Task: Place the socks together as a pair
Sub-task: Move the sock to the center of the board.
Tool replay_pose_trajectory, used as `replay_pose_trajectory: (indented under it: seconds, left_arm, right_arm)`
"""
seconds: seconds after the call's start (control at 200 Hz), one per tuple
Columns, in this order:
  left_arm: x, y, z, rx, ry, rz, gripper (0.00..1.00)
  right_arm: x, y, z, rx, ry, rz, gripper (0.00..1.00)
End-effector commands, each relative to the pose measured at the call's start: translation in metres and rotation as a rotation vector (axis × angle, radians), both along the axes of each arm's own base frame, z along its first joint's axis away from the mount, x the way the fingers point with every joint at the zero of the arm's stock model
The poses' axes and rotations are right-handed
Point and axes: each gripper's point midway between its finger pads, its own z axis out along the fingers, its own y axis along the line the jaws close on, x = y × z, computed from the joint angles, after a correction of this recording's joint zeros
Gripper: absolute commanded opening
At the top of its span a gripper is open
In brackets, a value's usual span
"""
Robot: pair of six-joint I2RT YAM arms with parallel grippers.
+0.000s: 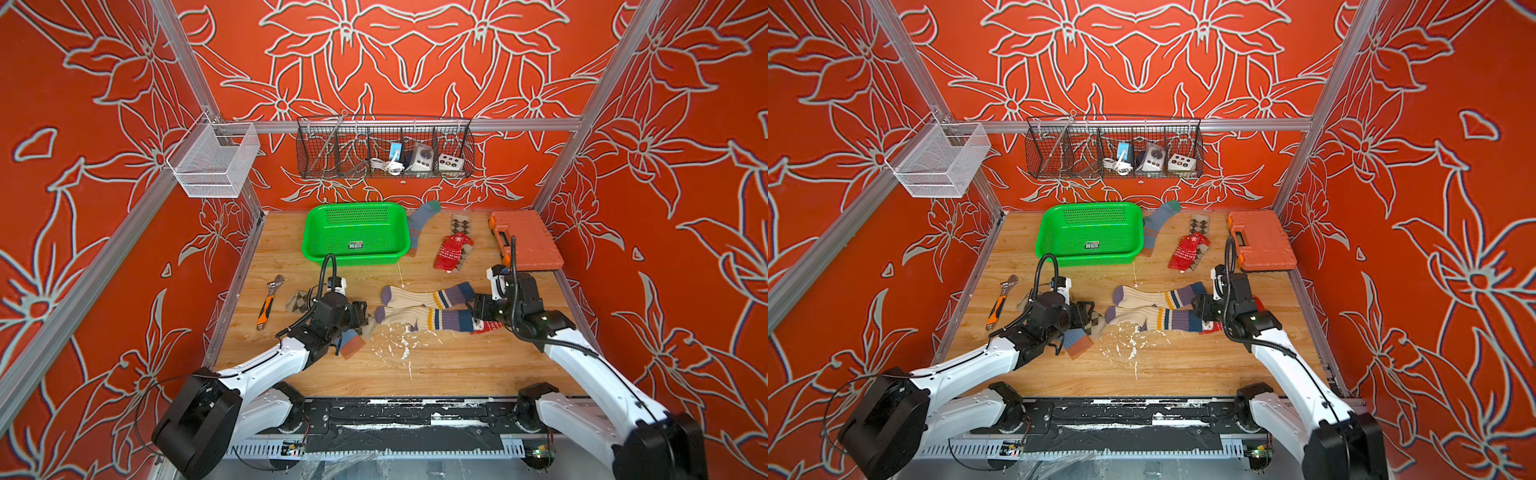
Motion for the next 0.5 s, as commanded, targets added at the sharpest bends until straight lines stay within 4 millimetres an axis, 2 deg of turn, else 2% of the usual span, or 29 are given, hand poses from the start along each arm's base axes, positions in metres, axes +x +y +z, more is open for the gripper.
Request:
replay_pose_trajectory:
  seconds: [0.0,0.16,0.345,0.495]
  left_arm:
    - [0.0,0.002,-0.011,-0.022,0.027,0.023,0.58]
    - [0.007,0.015,-0.027,-0.064,0.081,0.06,0.57]
    - [0.014,0.05,-0.038,-0.159,0.111,0.152,0.56]
    - [0.016,0.077,-0.041,-0.192,0.112,0.226,0.56]
  right_arm:
    - [0.011,-0.003,-0.023,0.129,0.083,-0.06,0.62]
    - [0.026,-0.015,-0.05,0.243,0.162,-0.149,0.53]
    - [0.03,-0.039,-0.074,0.299,0.202,-0.268,0.55]
    - [0.028,-0.07,-0.091,0.314,0.217,-0.386,0.57]
